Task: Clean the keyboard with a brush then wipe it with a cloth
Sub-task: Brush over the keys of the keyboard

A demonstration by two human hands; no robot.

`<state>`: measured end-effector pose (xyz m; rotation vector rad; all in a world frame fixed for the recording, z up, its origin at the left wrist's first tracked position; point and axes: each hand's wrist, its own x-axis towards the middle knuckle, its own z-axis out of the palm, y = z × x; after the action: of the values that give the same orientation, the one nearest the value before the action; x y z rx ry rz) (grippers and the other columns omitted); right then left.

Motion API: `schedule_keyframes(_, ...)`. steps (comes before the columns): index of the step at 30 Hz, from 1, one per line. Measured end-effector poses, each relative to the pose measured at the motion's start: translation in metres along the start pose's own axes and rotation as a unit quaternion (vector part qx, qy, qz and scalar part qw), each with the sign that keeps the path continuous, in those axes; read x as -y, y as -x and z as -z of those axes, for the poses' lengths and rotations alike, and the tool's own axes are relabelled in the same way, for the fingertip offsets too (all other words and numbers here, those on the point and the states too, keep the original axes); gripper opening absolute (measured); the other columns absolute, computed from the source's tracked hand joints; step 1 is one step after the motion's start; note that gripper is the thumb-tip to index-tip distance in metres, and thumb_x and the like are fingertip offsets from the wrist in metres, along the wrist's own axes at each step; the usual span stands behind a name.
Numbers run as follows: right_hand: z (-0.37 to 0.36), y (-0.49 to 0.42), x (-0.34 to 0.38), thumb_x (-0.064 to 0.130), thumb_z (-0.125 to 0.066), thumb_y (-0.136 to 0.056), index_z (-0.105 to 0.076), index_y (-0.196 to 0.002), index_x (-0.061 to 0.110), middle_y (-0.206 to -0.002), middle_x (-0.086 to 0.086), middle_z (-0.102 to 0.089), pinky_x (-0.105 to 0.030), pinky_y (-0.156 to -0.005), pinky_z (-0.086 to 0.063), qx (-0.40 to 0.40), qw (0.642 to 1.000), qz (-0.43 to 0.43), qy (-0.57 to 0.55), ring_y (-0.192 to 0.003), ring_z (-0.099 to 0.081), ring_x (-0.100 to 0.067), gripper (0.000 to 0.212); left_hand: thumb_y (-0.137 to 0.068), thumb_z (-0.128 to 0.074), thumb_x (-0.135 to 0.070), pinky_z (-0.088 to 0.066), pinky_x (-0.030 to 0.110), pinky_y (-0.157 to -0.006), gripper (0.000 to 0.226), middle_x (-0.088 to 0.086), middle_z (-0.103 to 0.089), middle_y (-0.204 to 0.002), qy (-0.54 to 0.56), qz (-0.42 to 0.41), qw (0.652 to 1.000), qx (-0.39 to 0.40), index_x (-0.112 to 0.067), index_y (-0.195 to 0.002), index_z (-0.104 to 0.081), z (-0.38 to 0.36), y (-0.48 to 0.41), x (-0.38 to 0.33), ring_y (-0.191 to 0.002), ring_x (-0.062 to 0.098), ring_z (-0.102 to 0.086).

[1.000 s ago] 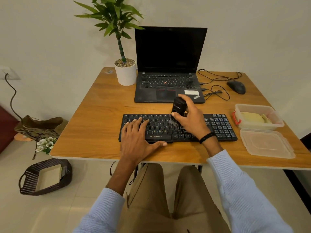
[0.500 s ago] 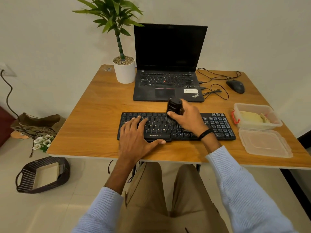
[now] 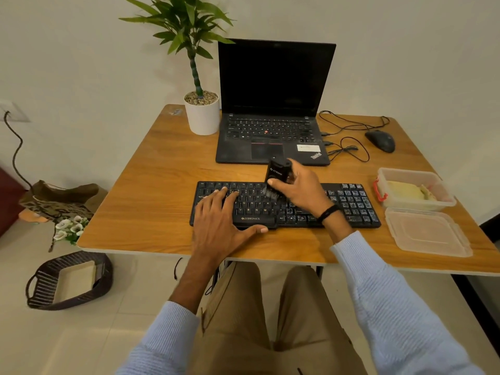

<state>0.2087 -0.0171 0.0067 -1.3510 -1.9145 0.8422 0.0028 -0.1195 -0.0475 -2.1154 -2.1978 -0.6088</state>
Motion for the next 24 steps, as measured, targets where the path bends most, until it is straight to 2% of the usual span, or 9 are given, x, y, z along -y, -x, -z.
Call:
schedule_keyframes(2,0.000,-0.003,0.003,0.026,-0.072,-0.087,-0.052,-0.133,0.017,-0.111,0.006,-0.063,0.000,-0.066,-0.043,-0.075,0.997,0.006,0.026,-0.094,-0.059,-0.005,0.050,-0.066,-0.032,-0.105,-0.027,0.047,-0.119,0.119,0.009,-0.044,-0.156,-0.002,-0.002,1.000,0.001,-0.022,-0.149,-0.047,0.000,0.001,-0.001,-0.144,0.029,-0.036)
schedule_keyframes(3,-0.001,-0.005,0.005,0.027,-0.072,-0.088,-0.052,-0.133,0.018,-0.113,0.006,-0.062,-0.001,-0.068,-0.042,-0.080,0.996,0.010,0.032,-0.097,-0.057,-0.006,0.050,-0.066,-0.032,-0.105,-0.026,0.047,-0.119,0.119,0.009,-0.043,-0.156,-0.002,-0.003,1.000,0.000,-0.022,-0.149,-0.047,0.000,0.001,0.000,-0.144,0.029,-0.036)
schedule_keyframes(6,-0.009,-0.009,0.010,0.029,-0.072,-0.086,-0.052,-0.132,0.020,-0.120,0.004,-0.062,-0.015,-0.083,-0.047,0.005,0.999,0.020,0.035,-0.105,-0.056,-0.009,0.051,-0.065,-0.031,-0.105,-0.025,0.047,-0.120,0.119,0.008,-0.042,-0.157,-0.001,-0.002,1.000,0.004,-0.022,-0.150,-0.046,0.000,0.000,0.000,-0.145,0.028,-0.034)
schedule_keyframes(10,-0.008,-0.018,0.007,0.030,-0.072,-0.086,-0.054,-0.129,0.019,-0.117,0.003,-0.065,-0.006,-0.072,-0.039,-0.077,0.997,-0.003,0.028,-0.105,-0.060,-0.012,0.048,-0.065,-0.032,-0.106,-0.027,0.047,-0.120,0.119,0.008,-0.043,-0.156,-0.003,-0.006,1.000,0.003,-0.022,-0.148,-0.048,0.000,0.000,0.000,-0.144,0.027,-0.035)
schedule_keyframes(14,-0.012,-0.019,0.010,0.030,-0.072,-0.087,-0.051,-0.134,0.020,-0.123,0.001,-0.064,-0.009,-0.078,-0.041,-0.008,0.999,0.003,0.052,-0.108,-0.057,-0.009,0.053,-0.065,-0.032,-0.105,-0.027,0.046,-0.120,0.119,0.007,-0.043,-0.157,0.000,-0.003,1.000,0.001,-0.022,-0.148,-0.047,-0.001,0.000,0.001,-0.144,0.027,-0.035)
schedule_keyframes(18,-0.001,-0.023,0.008,0.029,-0.071,-0.088,-0.054,-0.130,0.016,-0.118,-0.002,-0.066,-0.014,-0.084,-0.044,-0.120,0.990,-0.006,0.069,-0.109,-0.060,-0.016,0.047,-0.065,-0.030,-0.106,-0.027,0.047,-0.121,0.120,0.008,-0.041,-0.158,-0.001,-0.002,1.000,0.006,-0.022,-0.150,-0.046,0.000,-0.001,0.001,-0.145,0.028,-0.034)
schedule_keyframes(20,-0.003,-0.021,0.006,0.030,-0.072,-0.087,-0.054,-0.127,0.017,-0.118,0.001,-0.064,-0.017,-0.085,-0.048,-0.065,0.997,-0.013,0.028,-0.109,-0.059,-0.014,0.045,-0.065,-0.030,-0.106,-0.028,0.048,-0.121,0.120,0.008,-0.041,-0.158,0.003,-0.002,1.000,0.005,-0.022,-0.150,-0.047,-0.001,-0.001,0.001,-0.145,0.028,-0.035)
schedule_keyframes(22,-0.006,-0.019,0.003,0.030,-0.072,-0.086,-0.053,-0.127,0.019,-0.122,0.000,-0.064,-0.030,-0.093,-0.051,-0.008,1.000,-0.011,0.022,-0.114,-0.058,-0.015,0.047,-0.065,-0.030,-0.106,-0.028,0.048,-0.121,0.120,0.008,-0.041,-0.158,0.002,-0.003,1.000,0.007,-0.022,-0.150,-0.046,-0.001,-0.001,0.001,-0.145,0.029,-0.035)
schedule_keyframes(24,-0.004,-0.021,0.002,0.030,-0.073,-0.086,-0.053,-0.127,0.018,-0.121,-0.001,-0.065,-0.029,-0.092,-0.051,-0.046,0.998,-0.011,0.039,-0.111,-0.059,-0.015,0.047,-0.065,-0.029,-0.106,-0.026,0.047,-0.120,0.120,0.009,-0.042,-0.158,-0.001,-0.005,1.000,0.007,-0.022,-0.150,-0.046,-0.001,0.000,0.000,-0.145,0.028,-0.034)
